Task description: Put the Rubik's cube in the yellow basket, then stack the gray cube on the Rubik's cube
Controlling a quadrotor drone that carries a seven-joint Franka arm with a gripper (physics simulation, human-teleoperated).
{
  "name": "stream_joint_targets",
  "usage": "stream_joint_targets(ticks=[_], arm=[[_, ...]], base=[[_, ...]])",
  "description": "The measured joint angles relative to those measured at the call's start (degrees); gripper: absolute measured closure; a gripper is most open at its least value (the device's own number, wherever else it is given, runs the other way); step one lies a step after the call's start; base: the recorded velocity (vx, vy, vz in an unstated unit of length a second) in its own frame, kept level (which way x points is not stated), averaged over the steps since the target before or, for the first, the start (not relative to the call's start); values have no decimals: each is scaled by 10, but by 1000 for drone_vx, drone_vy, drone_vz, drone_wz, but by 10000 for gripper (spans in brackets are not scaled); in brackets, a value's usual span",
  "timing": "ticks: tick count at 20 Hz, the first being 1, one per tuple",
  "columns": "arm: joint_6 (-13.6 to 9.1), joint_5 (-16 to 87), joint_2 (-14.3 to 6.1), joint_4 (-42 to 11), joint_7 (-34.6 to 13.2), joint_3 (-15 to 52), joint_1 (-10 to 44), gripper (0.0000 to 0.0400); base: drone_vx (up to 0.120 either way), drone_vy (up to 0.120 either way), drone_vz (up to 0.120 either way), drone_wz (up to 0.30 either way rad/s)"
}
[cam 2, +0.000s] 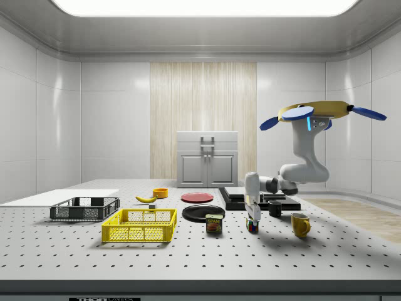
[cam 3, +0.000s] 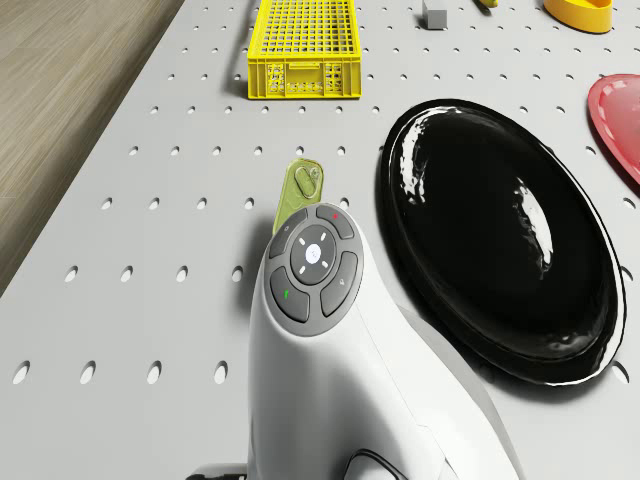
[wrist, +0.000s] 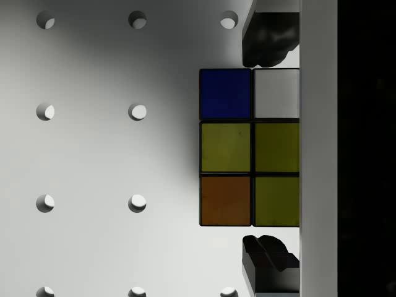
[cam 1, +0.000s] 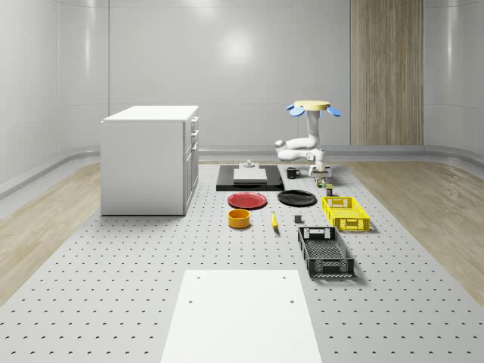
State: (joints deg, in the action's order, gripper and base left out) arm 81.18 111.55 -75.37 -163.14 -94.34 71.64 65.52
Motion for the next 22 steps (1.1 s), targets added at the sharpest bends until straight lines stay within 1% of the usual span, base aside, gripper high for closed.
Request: stream_joint_targets(ticks=[10,13,15,18,22], arm=[[27,19,-13,24,-3,-21,22,0],[32,20,-16,26,-4,-23,25,36],[35,20,-19,27,-4,-24,26,52],[38,18,-22,28,-5,-23,28,64],[34,0,-25,23,-9,-5,29,71]], base=[[0,0,0,0],[0,0,0,0],[0,0,0,0],[0,0,0,0],[0,0,0,0]])
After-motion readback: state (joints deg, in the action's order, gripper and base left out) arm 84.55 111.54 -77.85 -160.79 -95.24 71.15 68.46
